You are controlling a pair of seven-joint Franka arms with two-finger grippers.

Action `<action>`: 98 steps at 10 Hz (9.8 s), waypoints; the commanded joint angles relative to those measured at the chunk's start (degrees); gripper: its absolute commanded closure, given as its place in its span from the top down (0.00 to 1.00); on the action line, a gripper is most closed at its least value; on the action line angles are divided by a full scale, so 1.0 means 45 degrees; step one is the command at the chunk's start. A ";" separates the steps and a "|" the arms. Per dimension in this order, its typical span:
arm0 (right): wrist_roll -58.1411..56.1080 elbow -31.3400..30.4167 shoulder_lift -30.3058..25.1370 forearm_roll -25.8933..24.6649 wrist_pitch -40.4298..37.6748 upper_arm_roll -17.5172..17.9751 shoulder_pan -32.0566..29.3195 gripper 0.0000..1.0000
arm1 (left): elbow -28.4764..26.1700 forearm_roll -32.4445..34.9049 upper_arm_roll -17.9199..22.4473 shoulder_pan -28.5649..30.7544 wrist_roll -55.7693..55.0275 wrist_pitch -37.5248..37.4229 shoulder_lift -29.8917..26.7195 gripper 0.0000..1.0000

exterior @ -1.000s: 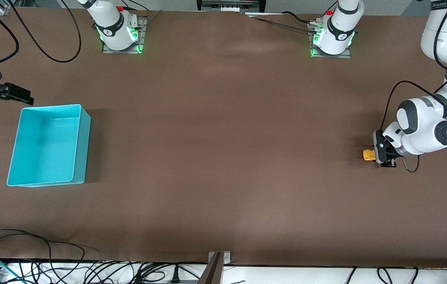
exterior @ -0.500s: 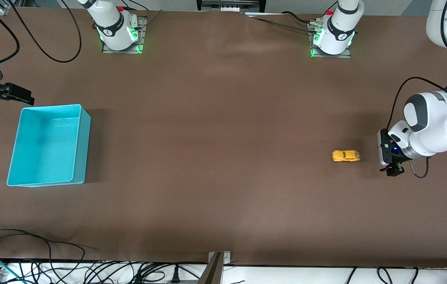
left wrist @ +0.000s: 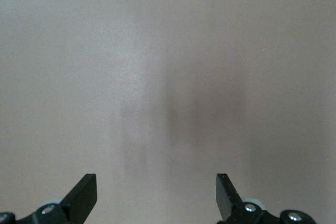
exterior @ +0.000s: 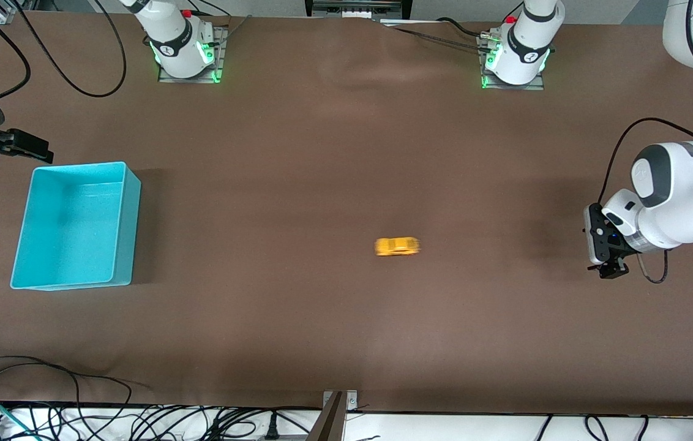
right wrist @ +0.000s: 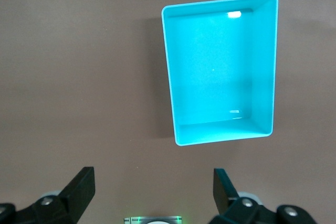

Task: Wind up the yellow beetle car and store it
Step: 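Open the left gripper, letting the car roll toward the cyan bin, then raise the left gripper away while the right gripper reaches the car, then grasp the yellow car beside the bin with the right gripper, then lift the car and carry it over the cyan bin, then lower the car into the bin and open the right gripper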

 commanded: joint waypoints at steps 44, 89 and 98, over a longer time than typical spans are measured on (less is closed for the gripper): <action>1.3334 -0.2439 0.6504 -0.0324 1.0246 -0.0337 0.1757 1.00 | 0.4761 -0.0090 -0.0300 -0.2395 -1.9953 -1.0090 -0.5476 1.00; 0.2613 -0.0622 0.4670 0.0575 0.5129 -0.1545 0.0295 0.00 | 0.4880 -0.0227 -0.0202 -0.2199 -1.9953 -1.0070 -0.5496 1.00; -0.2766 -0.2086 0.5782 -0.0772 0.6864 -0.2077 -0.0232 0.00 | 0.4880 -0.0227 -0.0202 -0.2199 -1.9953 -1.0070 -0.5496 1.00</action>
